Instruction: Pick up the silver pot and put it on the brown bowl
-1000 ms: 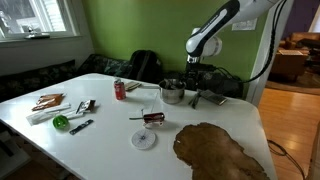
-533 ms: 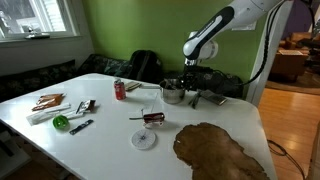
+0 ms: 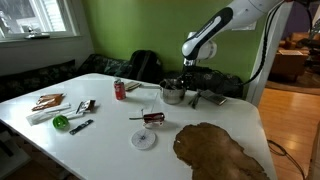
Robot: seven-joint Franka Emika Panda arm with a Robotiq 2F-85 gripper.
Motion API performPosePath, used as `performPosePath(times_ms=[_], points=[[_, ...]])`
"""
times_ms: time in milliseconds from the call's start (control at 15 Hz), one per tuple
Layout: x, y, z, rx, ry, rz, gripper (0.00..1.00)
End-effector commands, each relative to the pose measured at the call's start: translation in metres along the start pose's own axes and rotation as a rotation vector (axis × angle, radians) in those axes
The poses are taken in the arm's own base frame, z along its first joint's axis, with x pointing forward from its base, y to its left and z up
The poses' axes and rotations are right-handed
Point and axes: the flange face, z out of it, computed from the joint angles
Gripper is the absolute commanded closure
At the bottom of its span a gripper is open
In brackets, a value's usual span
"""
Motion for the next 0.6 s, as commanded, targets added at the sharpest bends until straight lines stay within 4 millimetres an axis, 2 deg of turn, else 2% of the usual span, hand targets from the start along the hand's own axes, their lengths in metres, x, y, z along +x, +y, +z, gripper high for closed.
performPosePath(times_ms=[0,200,333,533], points=[[-0.012,-0.013,-0.024,0.062,-0.05,-0.116,0.98],[-0.03,-0.032,-0.035,0.066,-0.087,-0.241,0.98],[-0.046,-0.044,-0.053,0.034,-0.083,-0.307,0.98],[-0.078,-0.065,-0.066,-0.004,-0.113,-0.39,0.98]])
